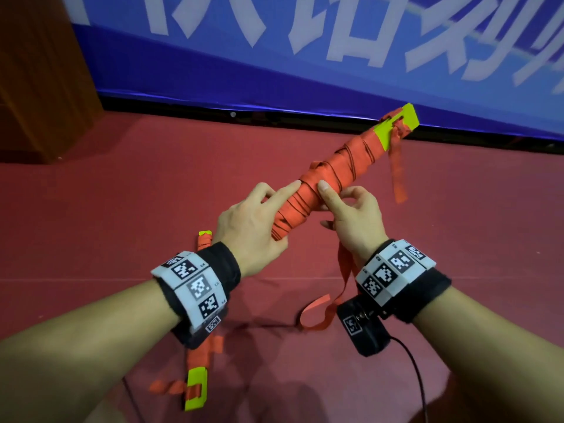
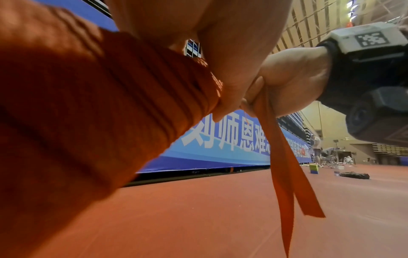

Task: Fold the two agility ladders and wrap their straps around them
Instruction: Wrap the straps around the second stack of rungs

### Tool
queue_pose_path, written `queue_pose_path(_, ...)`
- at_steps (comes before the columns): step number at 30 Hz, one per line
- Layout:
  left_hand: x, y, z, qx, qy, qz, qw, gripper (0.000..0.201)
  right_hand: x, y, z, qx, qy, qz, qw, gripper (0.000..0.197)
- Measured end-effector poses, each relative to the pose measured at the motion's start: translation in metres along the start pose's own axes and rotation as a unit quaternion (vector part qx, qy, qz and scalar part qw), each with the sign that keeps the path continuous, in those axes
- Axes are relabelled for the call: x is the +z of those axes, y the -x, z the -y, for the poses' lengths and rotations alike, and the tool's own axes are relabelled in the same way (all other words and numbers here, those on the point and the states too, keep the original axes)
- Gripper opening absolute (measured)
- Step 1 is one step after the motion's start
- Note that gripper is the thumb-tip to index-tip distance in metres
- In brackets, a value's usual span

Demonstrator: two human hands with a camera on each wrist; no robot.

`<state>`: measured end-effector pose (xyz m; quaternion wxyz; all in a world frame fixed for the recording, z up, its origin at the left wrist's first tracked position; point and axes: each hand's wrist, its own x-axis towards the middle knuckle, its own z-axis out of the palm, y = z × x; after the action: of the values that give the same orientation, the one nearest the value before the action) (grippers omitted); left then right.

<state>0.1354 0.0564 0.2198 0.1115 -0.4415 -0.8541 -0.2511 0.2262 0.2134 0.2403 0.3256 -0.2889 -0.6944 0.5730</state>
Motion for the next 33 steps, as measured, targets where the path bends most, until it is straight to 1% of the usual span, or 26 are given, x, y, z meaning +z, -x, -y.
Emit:
queue_pose_path(5,-0.002,-0.002,0.002,-0.015,0.044,-0.006,0.999,0.084,-0.006,0.001,0.0,-0.028,0.006,0.032,0.999,0.038)
queue_pose_path(9,-0.003,-0.003,0.006,-0.03,0.102,-0.016,0.994,0.085,-0.011,-0.001,0.0,-0.054,0.04,0.064,0.996,0.027)
queue_pose_path(14,-0.004,-0.003,0.012,-0.044,0.203,-0.022,0.978,0.084,-0.014,-0.005,-0.001,-0.079,0.081,0.087,0.99,0.02)
queue_pose_path(18,-0.006,-0.003,0.015,-0.059,0.273,-0.022,0.96,0.083,-0.014,-0.006,-0.002,-0.091,0.09,0.094,0.987,0.023)
queue_pose_path(24,-0.01,-0.002,0.016,-0.07,0.339,0.001,0.938,0.084,-0.018,-0.009,0.001,-0.071,0.043,0.104,0.991,0.03)
queue_pose_path(28,-0.011,-0.003,0.015,-0.073,0.37,0.024,0.926,0.079,-0.022,-0.01,0.001,-0.077,0.055,0.148,0.984,0.023)
queue_pose_path(33,-0.011,-0.005,0.016,-0.077,0.404,0.08,0.908,0.08,-0.022,-0.009,0.0,-0.059,0.043,0.18,0.981,0.019)
